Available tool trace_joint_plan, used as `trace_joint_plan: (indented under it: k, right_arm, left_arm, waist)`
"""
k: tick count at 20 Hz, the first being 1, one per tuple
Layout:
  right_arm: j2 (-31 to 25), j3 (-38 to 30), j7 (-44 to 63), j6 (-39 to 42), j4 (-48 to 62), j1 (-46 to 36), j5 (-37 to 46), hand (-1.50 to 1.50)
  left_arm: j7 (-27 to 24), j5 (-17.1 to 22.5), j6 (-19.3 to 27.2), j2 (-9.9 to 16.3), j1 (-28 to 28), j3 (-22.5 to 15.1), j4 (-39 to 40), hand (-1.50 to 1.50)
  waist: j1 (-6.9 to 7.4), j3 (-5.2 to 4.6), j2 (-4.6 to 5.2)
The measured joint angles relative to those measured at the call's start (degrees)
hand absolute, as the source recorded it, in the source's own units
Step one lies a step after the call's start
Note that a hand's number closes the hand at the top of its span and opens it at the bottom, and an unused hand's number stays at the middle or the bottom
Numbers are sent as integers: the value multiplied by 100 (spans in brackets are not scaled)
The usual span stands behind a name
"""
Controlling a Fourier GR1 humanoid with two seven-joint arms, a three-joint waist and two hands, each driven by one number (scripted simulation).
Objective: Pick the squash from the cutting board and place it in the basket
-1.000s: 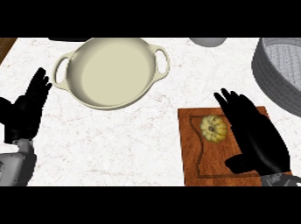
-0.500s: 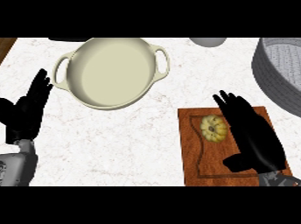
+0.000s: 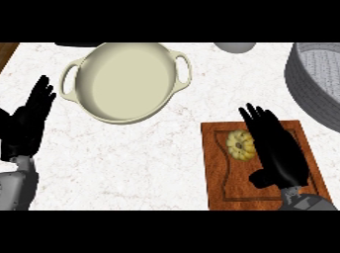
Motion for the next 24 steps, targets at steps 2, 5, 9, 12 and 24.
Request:
trace_joint_plan:
  k: [2, 5, 9, 12, 24]
  right_arm:
    - [50, -87, -78, -10, 196, -96, 75, -150]
    - [186, -103, -162, -123, 416, -108, 223, -150]
    - [336, -154, -157, -17, 520, -245, 360, -150]
    - [343, -250, -328, -176, 732, -206, 431, -150]
    - [352, -461, -696, 196, 1343, -510, 506, 150]
  left_arm:
    - [-17, -55, 13, -72, 72, -41, -66, 0]
    - [-4, -138, 53, -149, 40, -70, -75, 0]
    - [-78, -95, -5, -147, -56, 44, 94, 0]
    - [-156, -118, -48, -179, -5, 40, 119, 0]
    - [-42, -113, -123, -182, 33, 122, -25, 0]
  waist:
    - [2, 0, 0]
    - [1, 0, 0]
    - [0, 0, 1]
    - [0, -9, -9]
    - [12, -49, -46]
